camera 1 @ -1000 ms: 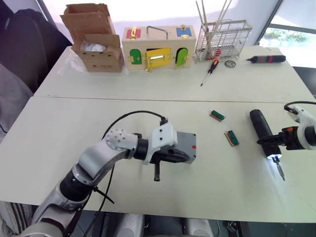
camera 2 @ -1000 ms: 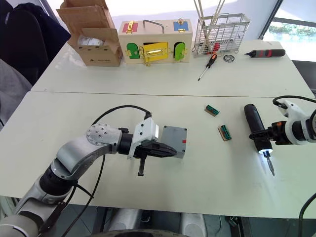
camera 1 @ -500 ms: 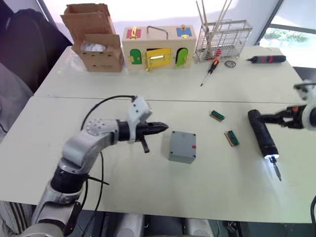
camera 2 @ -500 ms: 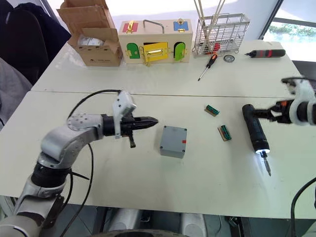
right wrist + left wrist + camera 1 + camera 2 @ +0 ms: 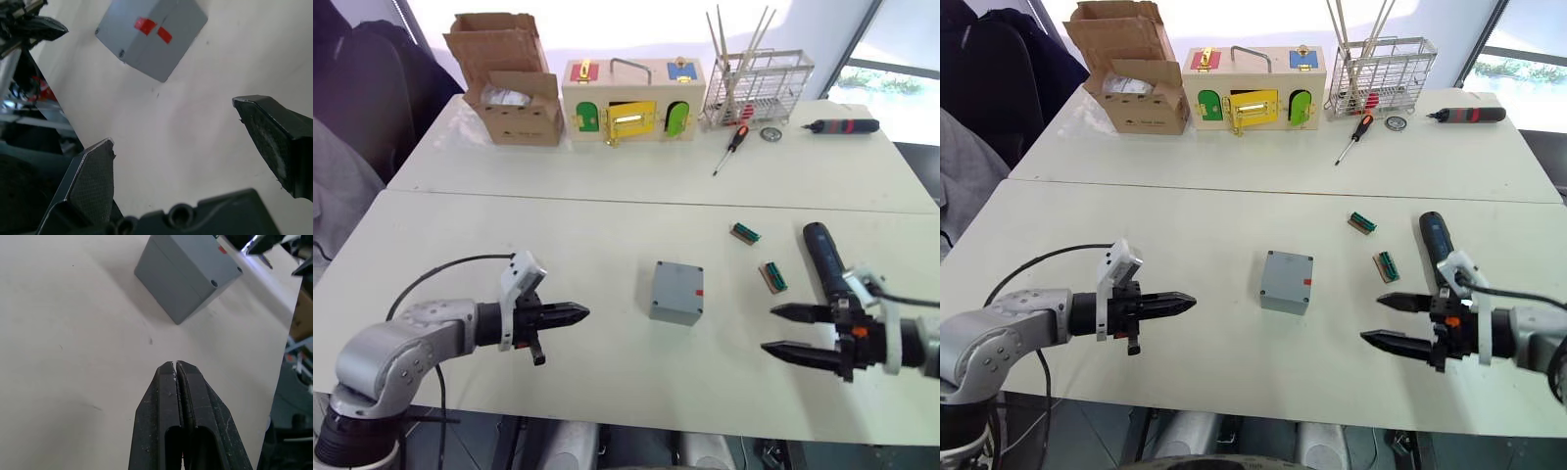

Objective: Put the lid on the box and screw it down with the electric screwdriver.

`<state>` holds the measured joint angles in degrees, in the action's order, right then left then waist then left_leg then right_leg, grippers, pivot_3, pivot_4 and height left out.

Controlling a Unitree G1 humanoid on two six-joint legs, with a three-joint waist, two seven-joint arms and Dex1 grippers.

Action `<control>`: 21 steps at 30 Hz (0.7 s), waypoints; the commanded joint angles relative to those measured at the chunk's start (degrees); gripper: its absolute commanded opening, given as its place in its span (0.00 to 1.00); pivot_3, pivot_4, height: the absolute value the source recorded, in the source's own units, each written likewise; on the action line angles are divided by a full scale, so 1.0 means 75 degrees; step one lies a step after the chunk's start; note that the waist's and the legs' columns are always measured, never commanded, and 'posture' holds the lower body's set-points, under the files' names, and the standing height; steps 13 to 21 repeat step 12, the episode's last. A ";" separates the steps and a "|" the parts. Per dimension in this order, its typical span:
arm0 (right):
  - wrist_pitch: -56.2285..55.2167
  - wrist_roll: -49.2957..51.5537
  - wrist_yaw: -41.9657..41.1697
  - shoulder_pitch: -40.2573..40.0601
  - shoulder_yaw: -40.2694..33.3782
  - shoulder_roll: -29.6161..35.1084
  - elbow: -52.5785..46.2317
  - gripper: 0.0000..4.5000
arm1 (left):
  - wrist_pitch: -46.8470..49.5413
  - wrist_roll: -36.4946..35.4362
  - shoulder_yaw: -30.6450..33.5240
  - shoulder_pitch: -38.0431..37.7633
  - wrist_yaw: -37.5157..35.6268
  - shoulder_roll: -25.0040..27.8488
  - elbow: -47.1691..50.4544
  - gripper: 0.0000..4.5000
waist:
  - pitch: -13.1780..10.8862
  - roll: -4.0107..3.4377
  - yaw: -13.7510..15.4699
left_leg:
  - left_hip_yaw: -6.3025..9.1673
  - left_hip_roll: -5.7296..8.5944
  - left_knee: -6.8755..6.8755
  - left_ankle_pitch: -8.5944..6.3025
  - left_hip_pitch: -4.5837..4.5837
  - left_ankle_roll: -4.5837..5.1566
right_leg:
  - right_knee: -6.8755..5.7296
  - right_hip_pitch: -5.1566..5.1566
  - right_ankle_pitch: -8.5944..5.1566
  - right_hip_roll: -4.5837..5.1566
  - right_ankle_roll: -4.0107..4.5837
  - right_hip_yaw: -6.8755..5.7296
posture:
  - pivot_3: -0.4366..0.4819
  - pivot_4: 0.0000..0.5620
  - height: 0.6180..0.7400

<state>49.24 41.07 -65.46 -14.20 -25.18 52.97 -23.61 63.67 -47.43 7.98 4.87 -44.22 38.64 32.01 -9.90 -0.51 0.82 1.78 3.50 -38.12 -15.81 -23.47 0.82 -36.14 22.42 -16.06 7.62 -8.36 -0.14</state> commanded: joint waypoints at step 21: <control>-0.0532 -0.0044 0.0571 -0.0181 0.0722 -0.0462 -0.0276 1.00 | -0.0037 -0.0572 -0.0113 -0.0578 0.0185 0.0275 0.0236 0.00 | 0.0007 0.0004 -0.0001 | -0.0004 -0.0001 0.0001 -0.0003 0.0002 0.0002 | 0.0005 0.0001 -0.0001 0.0001 0.0002 0.0002 | 0.48 0.27 0.96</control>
